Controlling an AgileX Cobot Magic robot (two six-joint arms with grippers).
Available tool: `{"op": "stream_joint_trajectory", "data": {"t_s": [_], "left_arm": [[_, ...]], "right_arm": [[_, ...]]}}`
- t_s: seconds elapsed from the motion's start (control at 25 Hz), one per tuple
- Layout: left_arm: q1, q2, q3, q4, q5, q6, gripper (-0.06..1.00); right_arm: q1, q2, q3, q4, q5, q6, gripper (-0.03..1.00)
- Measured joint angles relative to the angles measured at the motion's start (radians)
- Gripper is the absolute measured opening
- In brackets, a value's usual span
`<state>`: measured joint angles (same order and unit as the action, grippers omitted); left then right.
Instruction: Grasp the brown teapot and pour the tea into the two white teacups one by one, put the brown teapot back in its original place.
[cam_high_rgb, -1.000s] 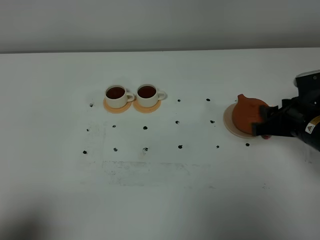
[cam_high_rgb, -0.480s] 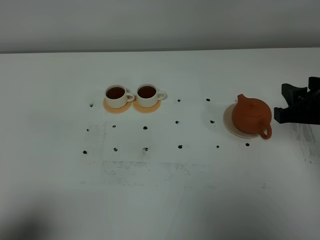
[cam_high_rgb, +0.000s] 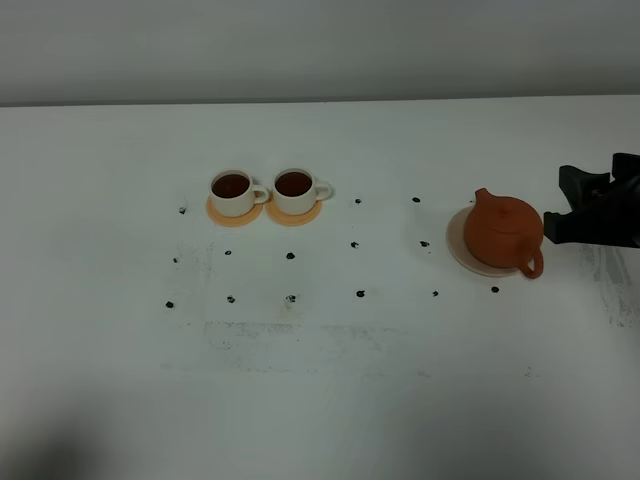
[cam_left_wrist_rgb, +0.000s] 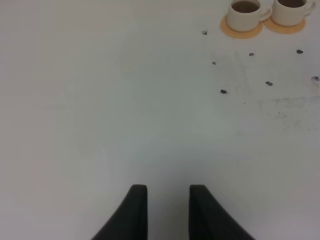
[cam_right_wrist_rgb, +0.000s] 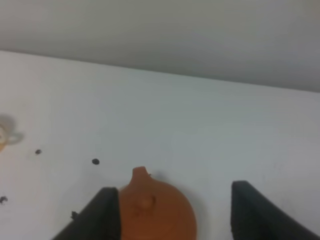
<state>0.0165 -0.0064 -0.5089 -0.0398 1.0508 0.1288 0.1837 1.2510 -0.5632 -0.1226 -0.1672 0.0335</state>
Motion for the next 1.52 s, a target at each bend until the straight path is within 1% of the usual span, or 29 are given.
{"op": "stream_joint_trajectory", "data": {"t_s": [0.2, 0.24, 0.32, 0.4, 0.6, 0.68, 0.84, 1.0, 1.04, 1.16, 1.2, 1.52], "left_arm": [[0.0, 0.0, 0.0, 0.0, 0.0, 0.0, 0.22], [0.0, 0.0, 0.0, 0.0, 0.0, 0.0, 0.22], [0.0, 0.0, 0.0, 0.0, 0.0, 0.0, 0.22], [0.0, 0.0, 0.0, 0.0, 0.0, 0.0, 0.22], [0.0, 0.0, 0.0, 0.0, 0.0, 0.0, 0.22], [0.0, 0.0, 0.0, 0.0, 0.0, 0.0, 0.22], [0.0, 0.0, 0.0, 0.0, 0.0, 0.0, 0.22], [0.0, 0.0, 0.0, 0.0, 0.0, 0.0, 0.22], [0.0, 0.0, 0.0, 0.0, 0.0, 0.0, 0.22], [0.0, 0.0, 0.0, 0.0, 0.0, 0.0, 0.22], [0.0, 0.0, 0.0, 0.0, 0.0, 0.0, 0.22], [0.0, 0.0, 0.0, 0.0, 0.0, 0.0, 0.22]], "right_arm": [[0.0, -0.134, 0.0, 0.004, 0.009, -0.001, 0.48], [0.0, -0.176, 0.0, 0.005, 0.025, -0.004, 0.48], [0.0, -0.263, 0.0, 0.006, 0.099, -0.005, 0.48], [0.0, -0.37, 0.0, 0.013, 0.217, -0.005, 0.48], [-0.005, -0.616, 0.0, 0.026, 0.588, -0.004, 0.48], [-0.022, -0.706, -0.01, 0.044, 0.73, -0.004, 0.48], [-0.061, -0.823, -0.038, 0.065, 0.94, -0.004, 0.48], [-0.064, -0.907, -0.038, 0.071, 1.149, -0.005, 0.48], [-0.064, -0.921, -0.038, 0.074, 1.183, -0.005, 0.48], [-0.064, -0.956, -0.038, 0.073, 1.26, -0.005, 0.48], [-0.064, -0.964, -0.038, 0.072, 1.269, -0.007, 0.48], [-0.064, -1.03, -0.028, 0.066, 1.264, -0.008, 0.48]]}}
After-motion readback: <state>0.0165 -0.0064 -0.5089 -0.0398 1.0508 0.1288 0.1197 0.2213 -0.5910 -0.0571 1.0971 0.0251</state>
